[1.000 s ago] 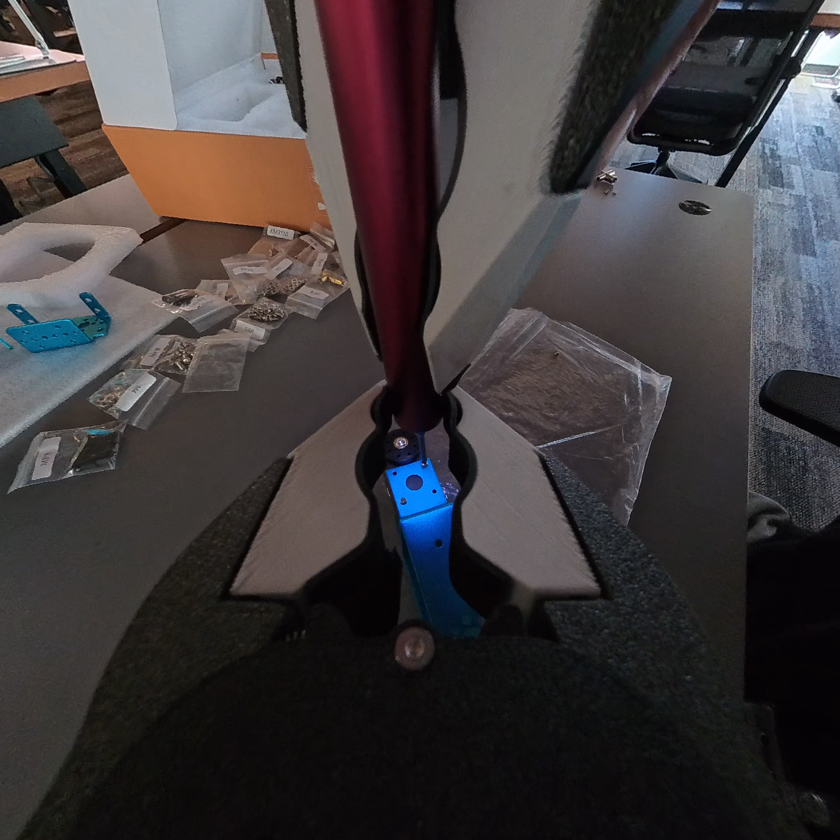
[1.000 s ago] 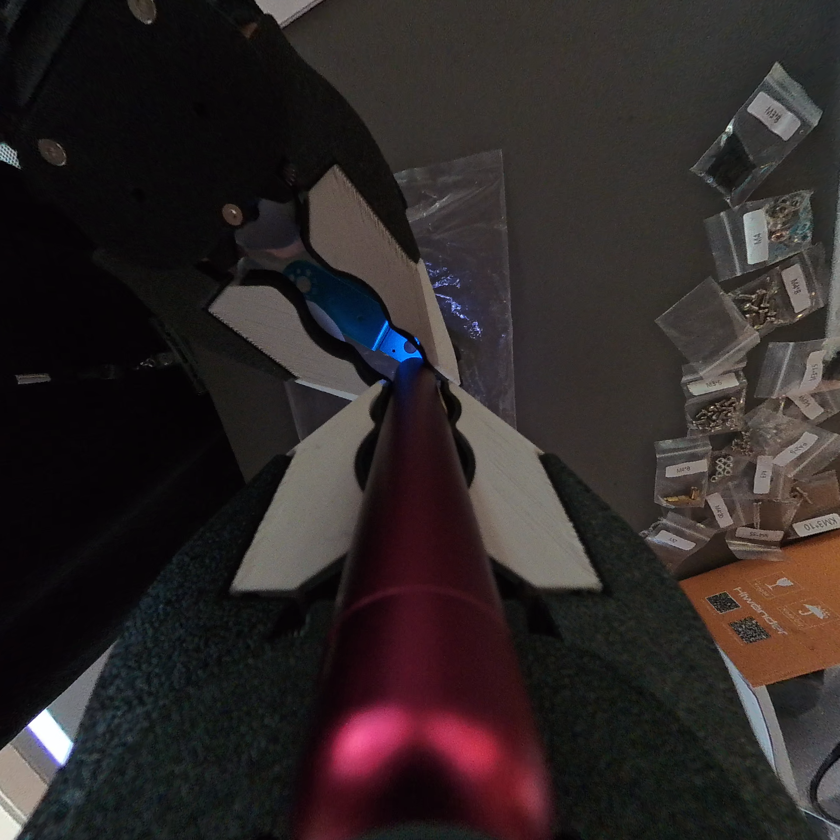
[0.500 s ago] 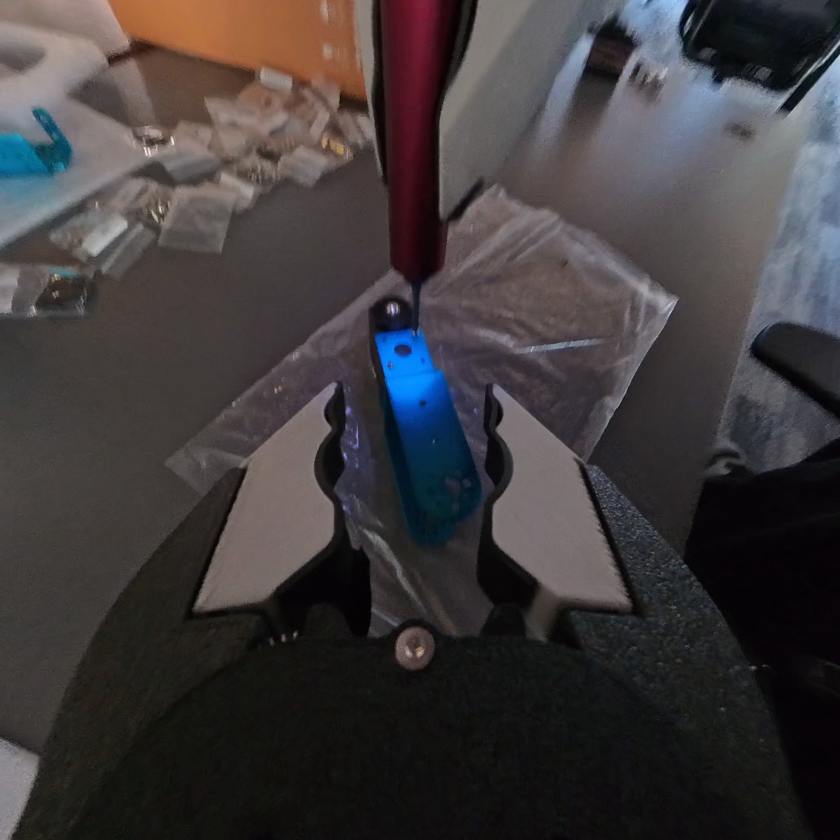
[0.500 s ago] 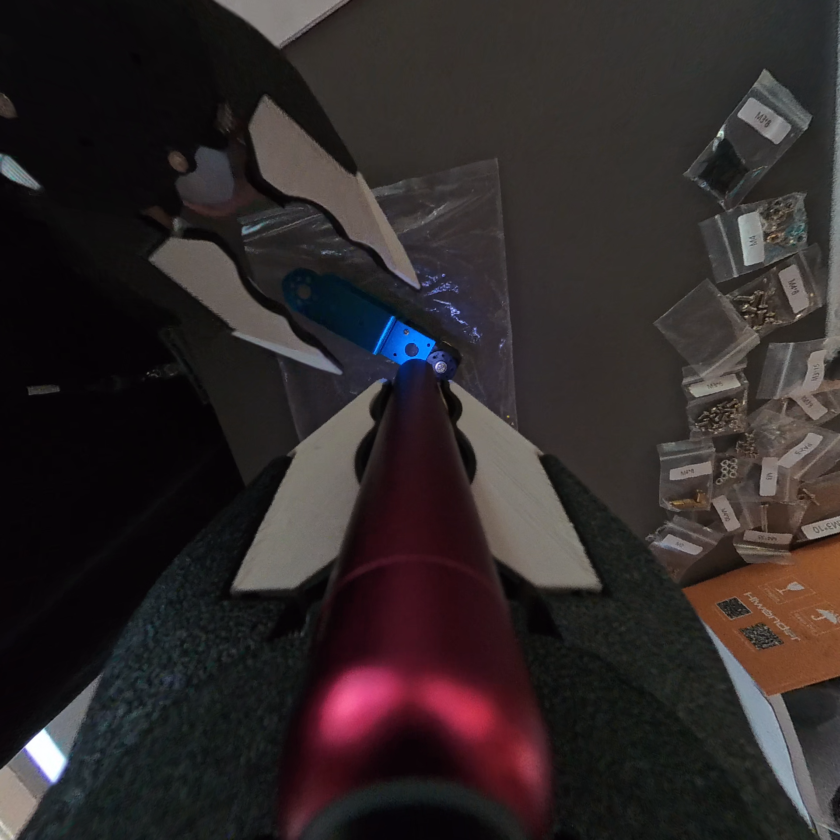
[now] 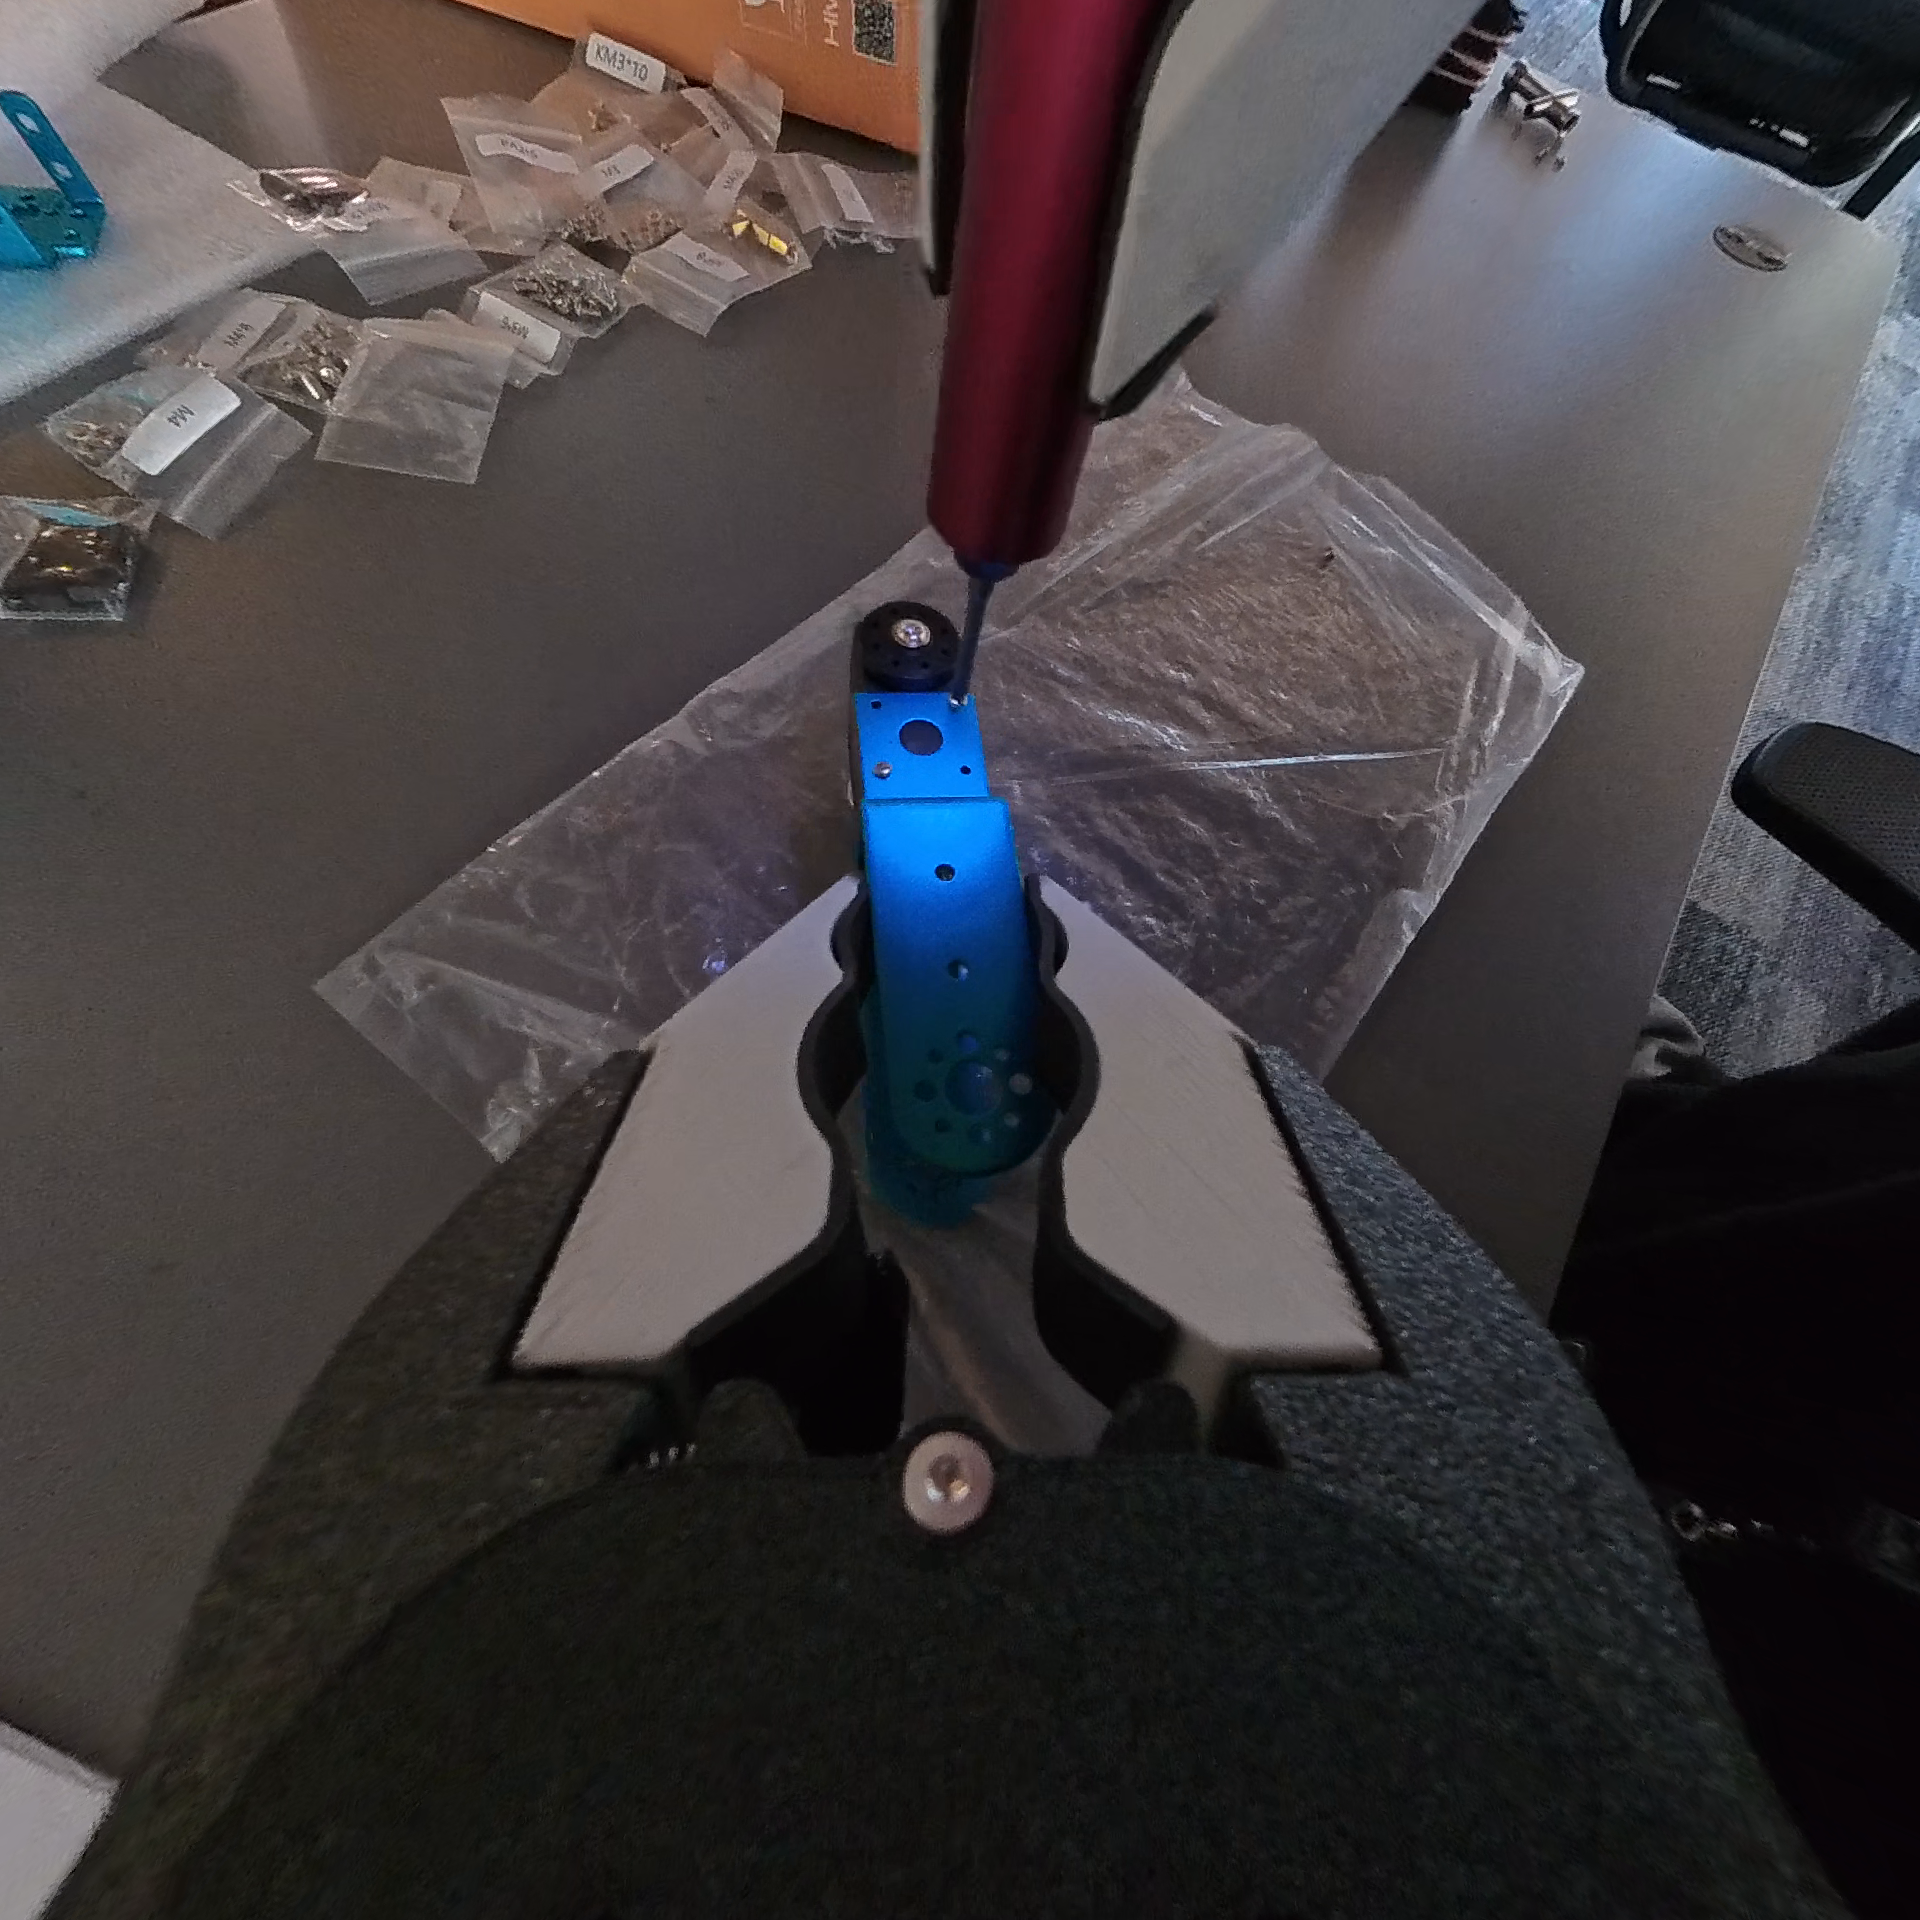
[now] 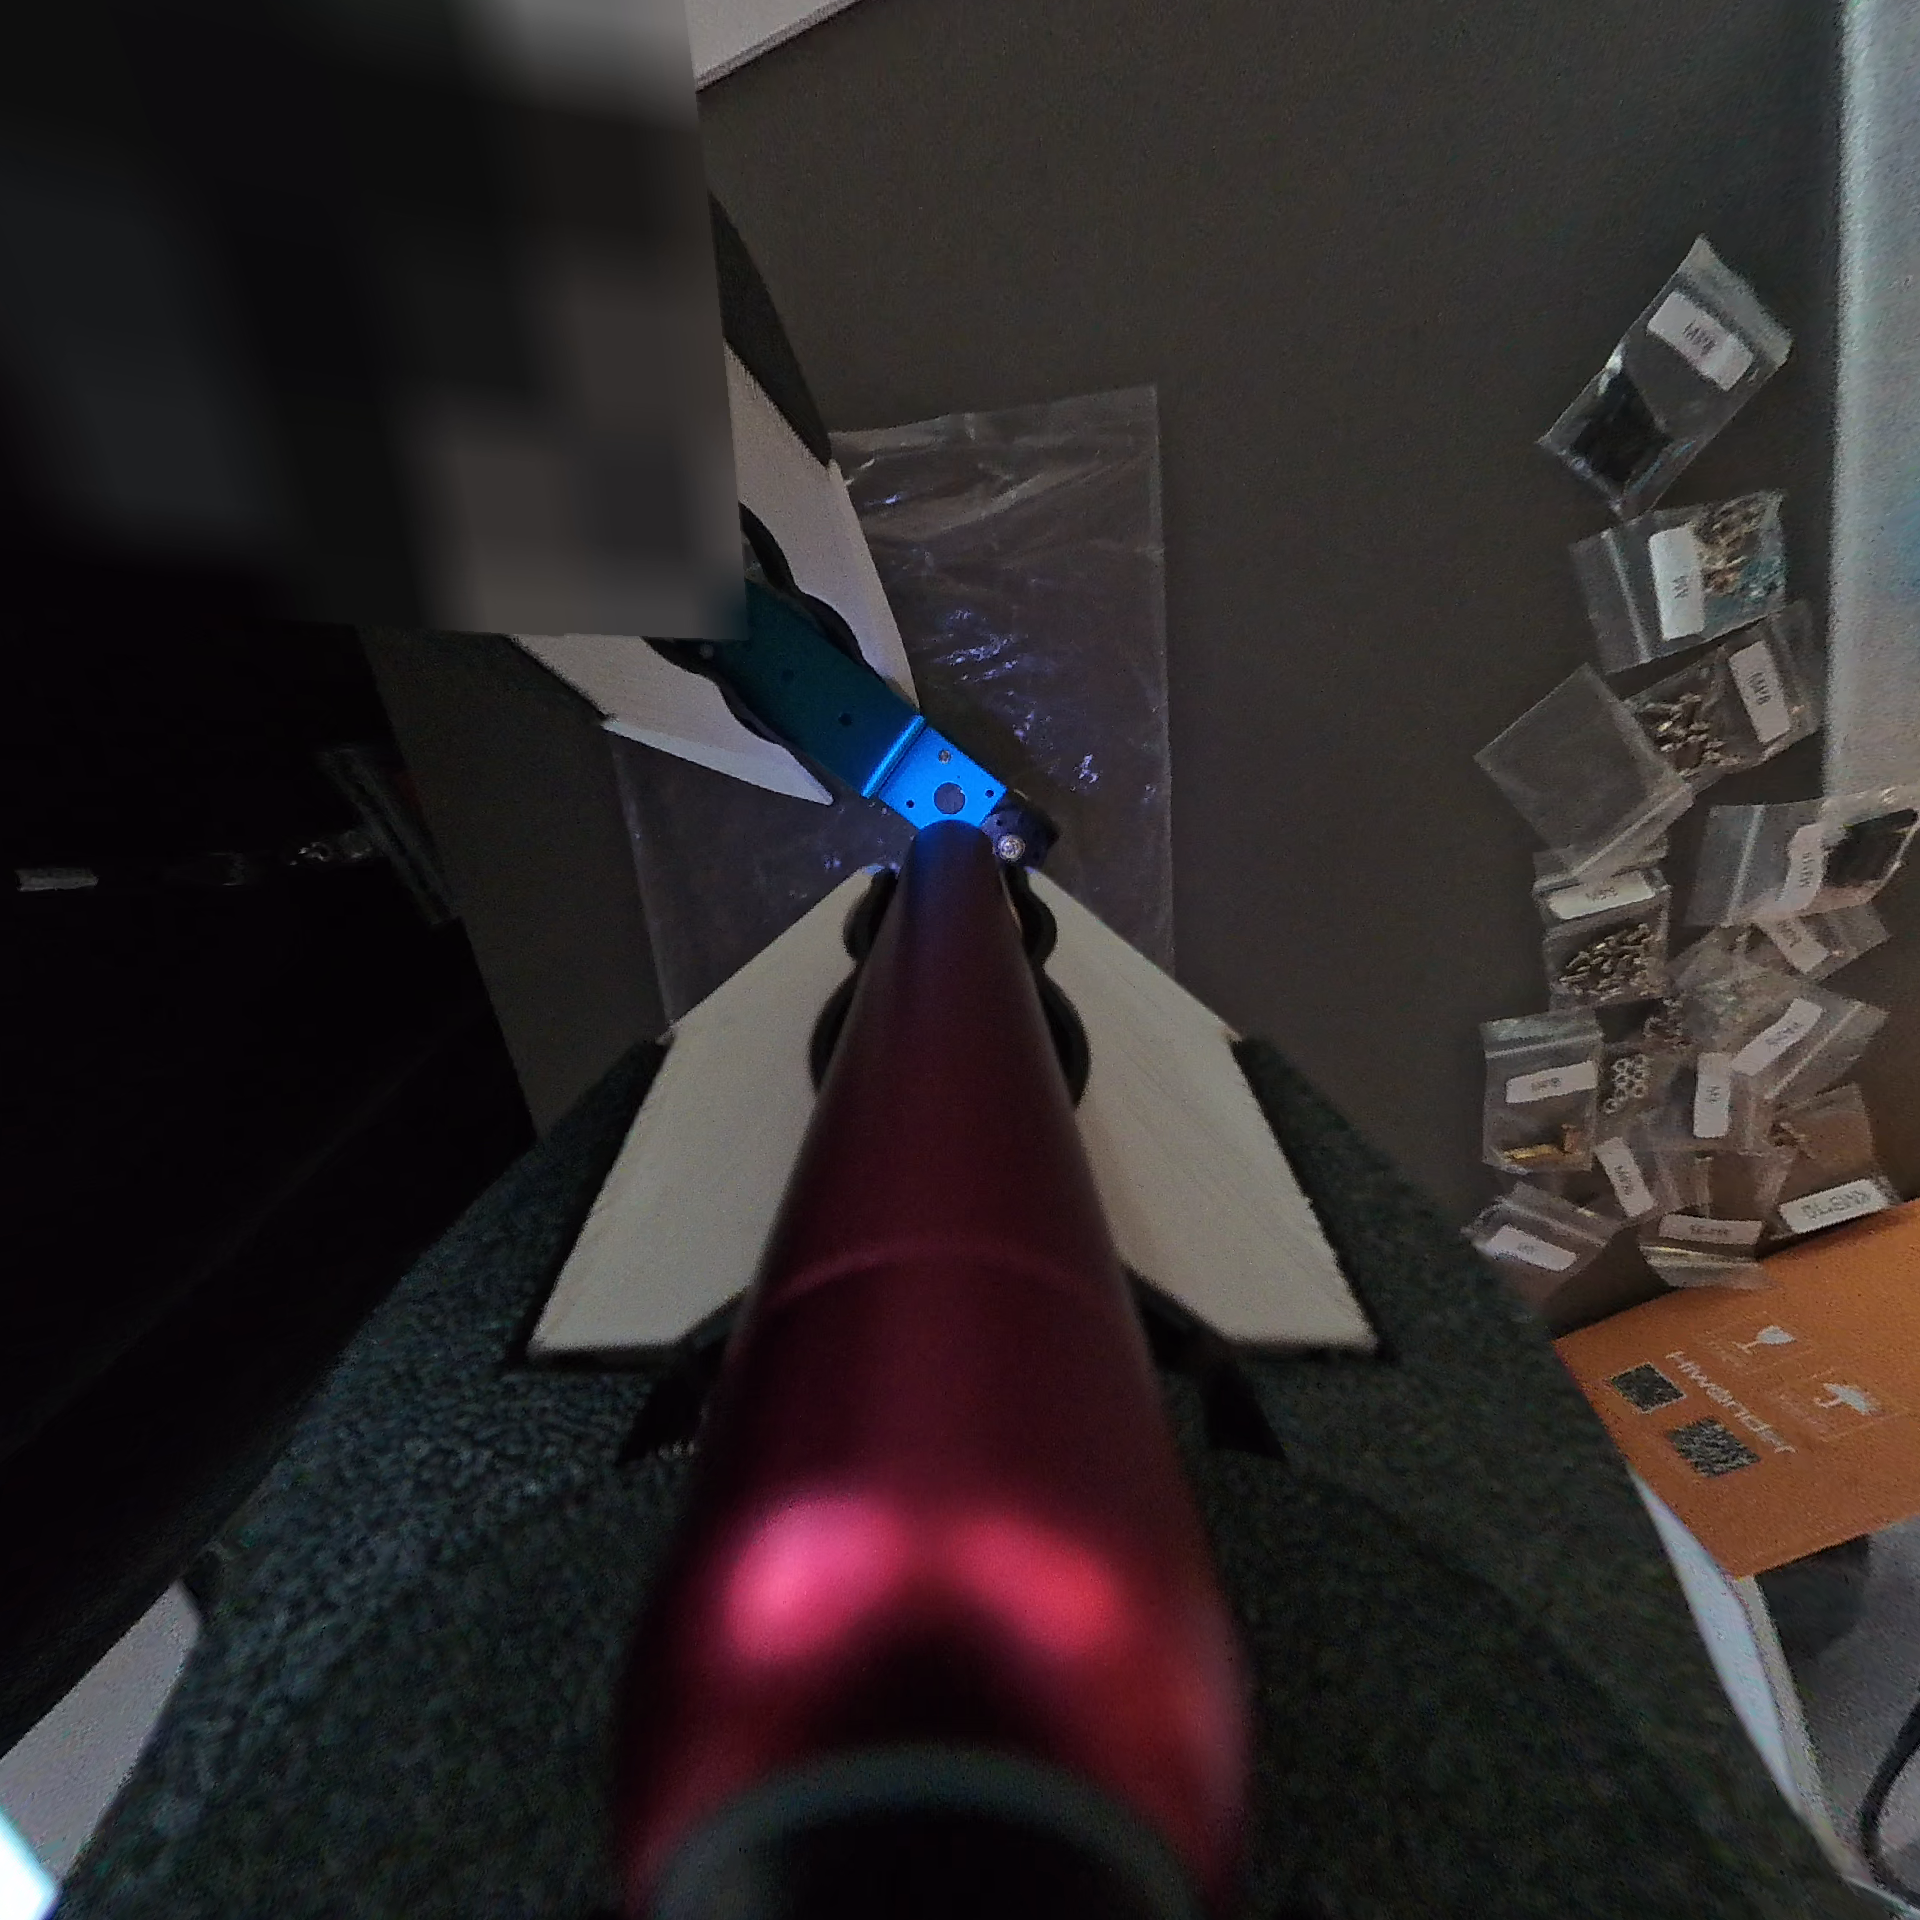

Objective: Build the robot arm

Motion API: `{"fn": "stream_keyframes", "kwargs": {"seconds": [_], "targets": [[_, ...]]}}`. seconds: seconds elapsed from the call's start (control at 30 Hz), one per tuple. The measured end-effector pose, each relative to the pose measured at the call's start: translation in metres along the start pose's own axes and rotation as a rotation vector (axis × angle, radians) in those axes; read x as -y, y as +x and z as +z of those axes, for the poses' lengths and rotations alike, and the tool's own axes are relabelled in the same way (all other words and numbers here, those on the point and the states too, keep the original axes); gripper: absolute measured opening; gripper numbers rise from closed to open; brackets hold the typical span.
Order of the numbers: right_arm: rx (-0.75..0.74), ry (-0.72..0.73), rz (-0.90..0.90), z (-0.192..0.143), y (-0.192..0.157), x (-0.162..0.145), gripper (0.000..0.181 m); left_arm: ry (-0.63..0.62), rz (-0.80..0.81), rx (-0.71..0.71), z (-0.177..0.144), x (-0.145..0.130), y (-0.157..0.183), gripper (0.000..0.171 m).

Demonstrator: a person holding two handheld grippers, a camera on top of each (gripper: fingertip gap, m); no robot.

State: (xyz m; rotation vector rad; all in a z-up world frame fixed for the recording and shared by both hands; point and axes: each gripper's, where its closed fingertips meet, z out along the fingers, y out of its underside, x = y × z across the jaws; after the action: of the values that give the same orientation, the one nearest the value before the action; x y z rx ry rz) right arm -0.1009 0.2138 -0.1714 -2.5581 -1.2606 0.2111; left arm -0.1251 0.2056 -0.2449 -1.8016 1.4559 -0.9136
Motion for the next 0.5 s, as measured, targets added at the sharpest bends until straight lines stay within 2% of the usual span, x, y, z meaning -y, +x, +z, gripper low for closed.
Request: {"fn": "stream_keyframes", "kwargs": {"seconds": [0.13, 0.33, 0.5], "targets": [[0.005, 0.035, 0.009, -0.002, -0.002, -0.008, 0.022, 0.014, 0.002, -0.012, 0.001, 0.001, 0.004, 0.026], [-0.081, 0.168, -0.011, -0.003, -0.012, -0.017, 0.021, 0.047, 0.066, -0.018, 0.001, 0.003, 0.008, 0.026], [-0.117, 0.205, 0.041, -0.004, -0.013, -0.024, 0.022, 0.143, 0.192, 0.002, -0.006, 0.026, 0.01, 0.035]]}}
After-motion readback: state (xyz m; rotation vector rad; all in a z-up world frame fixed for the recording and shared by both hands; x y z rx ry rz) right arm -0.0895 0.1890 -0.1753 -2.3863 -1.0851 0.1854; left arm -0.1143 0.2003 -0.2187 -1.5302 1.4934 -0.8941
